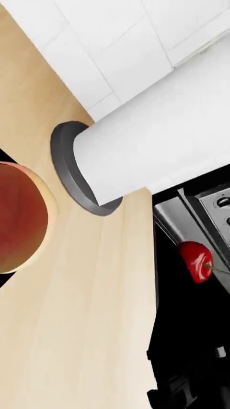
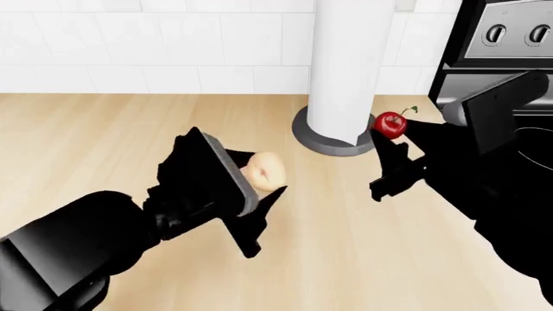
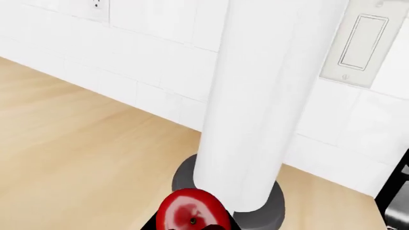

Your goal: Pick the cherry, apricot from the counter and place them in the cabinet. Then close the cabinet.

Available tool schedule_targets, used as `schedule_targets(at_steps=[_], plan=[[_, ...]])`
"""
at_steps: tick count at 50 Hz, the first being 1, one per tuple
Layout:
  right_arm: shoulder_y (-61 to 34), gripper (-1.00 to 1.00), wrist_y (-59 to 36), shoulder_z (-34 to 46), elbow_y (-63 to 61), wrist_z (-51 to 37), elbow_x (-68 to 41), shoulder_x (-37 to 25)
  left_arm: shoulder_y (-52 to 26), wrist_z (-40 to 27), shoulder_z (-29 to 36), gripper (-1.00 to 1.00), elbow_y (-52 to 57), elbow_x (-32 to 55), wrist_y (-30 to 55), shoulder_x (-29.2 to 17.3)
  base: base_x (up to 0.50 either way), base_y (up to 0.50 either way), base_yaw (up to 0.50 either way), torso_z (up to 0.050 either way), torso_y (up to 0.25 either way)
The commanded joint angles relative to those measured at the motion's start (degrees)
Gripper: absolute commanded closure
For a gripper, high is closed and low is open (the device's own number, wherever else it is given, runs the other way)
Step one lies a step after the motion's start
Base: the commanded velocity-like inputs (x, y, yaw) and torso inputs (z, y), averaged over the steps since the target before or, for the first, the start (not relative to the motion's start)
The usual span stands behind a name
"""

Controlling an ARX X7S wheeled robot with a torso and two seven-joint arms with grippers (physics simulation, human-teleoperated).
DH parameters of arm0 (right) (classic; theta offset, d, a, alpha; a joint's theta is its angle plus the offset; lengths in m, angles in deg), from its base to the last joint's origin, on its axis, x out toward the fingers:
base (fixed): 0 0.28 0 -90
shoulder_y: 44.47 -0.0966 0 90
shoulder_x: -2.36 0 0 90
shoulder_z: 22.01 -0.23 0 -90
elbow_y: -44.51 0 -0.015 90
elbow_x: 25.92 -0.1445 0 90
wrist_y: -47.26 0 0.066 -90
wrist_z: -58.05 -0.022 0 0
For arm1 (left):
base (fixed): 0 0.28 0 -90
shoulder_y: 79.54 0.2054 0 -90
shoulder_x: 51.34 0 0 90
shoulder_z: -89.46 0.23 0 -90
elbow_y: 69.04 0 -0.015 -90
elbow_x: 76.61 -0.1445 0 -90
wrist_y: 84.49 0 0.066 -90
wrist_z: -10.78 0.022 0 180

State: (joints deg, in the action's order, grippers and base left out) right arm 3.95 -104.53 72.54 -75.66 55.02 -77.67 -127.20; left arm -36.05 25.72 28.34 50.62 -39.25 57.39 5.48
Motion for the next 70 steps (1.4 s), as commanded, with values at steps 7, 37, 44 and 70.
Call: schedule_targets(at_steps=[7,37,44,70], plan=[[1.4,1.00,0.0,-7.1,-9.6,-5.9,-4.1,-0.5,0.6,-18.1,-10.5,1.00,11.1,-1.0,4.6,-0.2,0.00,0.00,0.00,0.000,0.000],[2.2,1.00,-0.4,-6.8,-12.6,-9.6,-5.7,0.9,-29.3,-50.2,-36.7,1.00,25.4,33.0,28.2,6.7,0.00,0.00,0.00,0.000,0.000],[2.4,1.00,-0.2,-6.6,-12.7,-9.9,-5.8,0.9,-33.1,-51.2,-35.1,1.00,23.6,29.5,26.7,6.6,0.00,0.00,0.00,0.000,0.000],[3.5,1.00,1.7,-5.4,-12.4,-10.1,-4.5,1.7,-41.8,-43.9,-14.9,1.00,5.8,6.0,11.2,4.9,0.00,0.00,0.00,0.000,0.000]])
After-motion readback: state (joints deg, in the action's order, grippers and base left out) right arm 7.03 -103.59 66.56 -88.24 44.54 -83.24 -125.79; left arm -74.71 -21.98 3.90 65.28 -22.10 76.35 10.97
